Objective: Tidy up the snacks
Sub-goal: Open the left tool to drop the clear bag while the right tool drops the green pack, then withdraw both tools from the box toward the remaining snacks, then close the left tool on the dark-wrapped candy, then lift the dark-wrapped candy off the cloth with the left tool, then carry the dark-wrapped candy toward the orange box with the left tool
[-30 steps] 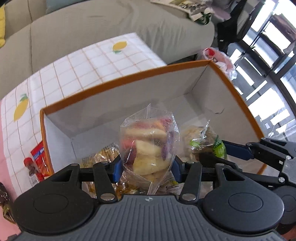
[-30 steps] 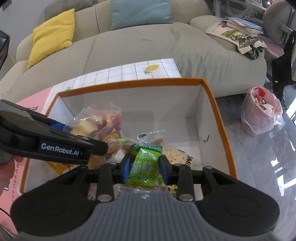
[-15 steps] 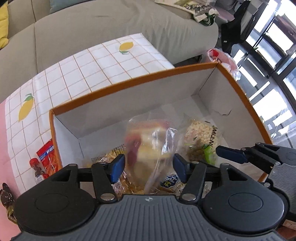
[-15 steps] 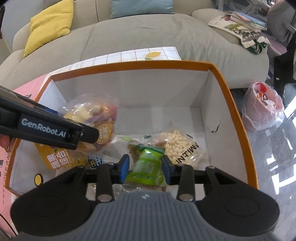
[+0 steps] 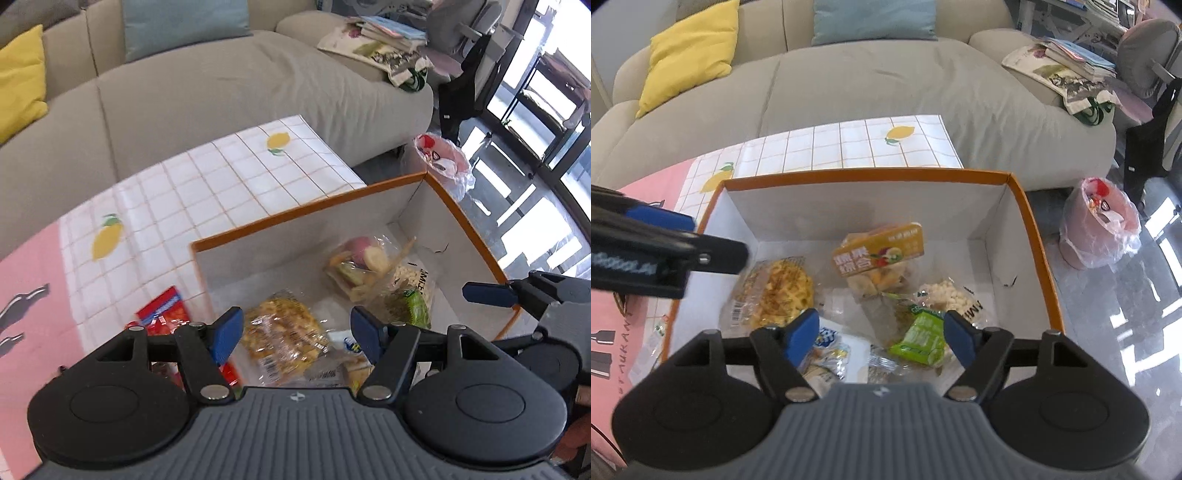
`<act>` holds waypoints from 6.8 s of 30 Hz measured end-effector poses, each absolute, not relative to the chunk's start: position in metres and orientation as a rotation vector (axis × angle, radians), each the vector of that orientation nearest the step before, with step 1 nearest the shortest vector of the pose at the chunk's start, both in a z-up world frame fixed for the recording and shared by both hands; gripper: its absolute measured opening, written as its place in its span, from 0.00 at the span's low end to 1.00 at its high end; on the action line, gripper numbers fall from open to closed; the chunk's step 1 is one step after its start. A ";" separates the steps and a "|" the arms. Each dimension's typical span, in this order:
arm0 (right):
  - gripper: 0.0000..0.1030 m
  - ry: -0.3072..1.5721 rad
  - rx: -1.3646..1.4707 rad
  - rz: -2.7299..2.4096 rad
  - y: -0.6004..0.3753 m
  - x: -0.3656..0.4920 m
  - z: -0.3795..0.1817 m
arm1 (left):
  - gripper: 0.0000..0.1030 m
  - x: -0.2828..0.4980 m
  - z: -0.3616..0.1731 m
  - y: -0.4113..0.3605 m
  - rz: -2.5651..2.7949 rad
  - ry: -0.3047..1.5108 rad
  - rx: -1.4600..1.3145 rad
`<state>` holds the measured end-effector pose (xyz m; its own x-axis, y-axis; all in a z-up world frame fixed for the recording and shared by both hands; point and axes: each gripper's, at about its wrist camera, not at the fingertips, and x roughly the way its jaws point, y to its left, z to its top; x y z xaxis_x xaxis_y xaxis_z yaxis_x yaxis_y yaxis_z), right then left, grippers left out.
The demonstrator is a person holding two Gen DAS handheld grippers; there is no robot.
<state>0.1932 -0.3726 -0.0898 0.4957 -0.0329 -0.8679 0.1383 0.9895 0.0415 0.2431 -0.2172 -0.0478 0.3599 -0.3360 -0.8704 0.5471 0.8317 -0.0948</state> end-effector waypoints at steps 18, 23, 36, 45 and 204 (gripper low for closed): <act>0.83 0.795 0.028 -0.014 -0.263 0.139 0.007 | 0.77 0.154 0.023 -0.093 -0.424 0.819 0.156; 0.86 0.725 0.022 -0.008 -0.227 0.118 0.012 | 0.78 0.126 0.022 -0.058 -0.358 0.761 0.130; 0.87 0.666 0.049 0.037 -0.167 0.085 -0.016 | 0.78 0.084 -0.020 0.016 -0.256 0.762 0.039; 0.78 0.604 0.020 0.048 -0.147 0.072 -0.052 | 0.76 0.079 -0.049 0.038 -0.245 0.755 0.001; 0.47 0.981 0.002 0.195 -0.123 0.154 -0.200 | 0.49 0.134 -0.187 0.047 -0.170 0.976 -0.215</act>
<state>0.1535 -0.1231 -0.2003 0.5397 0.1653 -0.8255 -0.1633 0.9825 0.0900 0.1342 0.0473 -0.1872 0.5498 -0.2384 -0.8006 0.0459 0.9656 -0.2559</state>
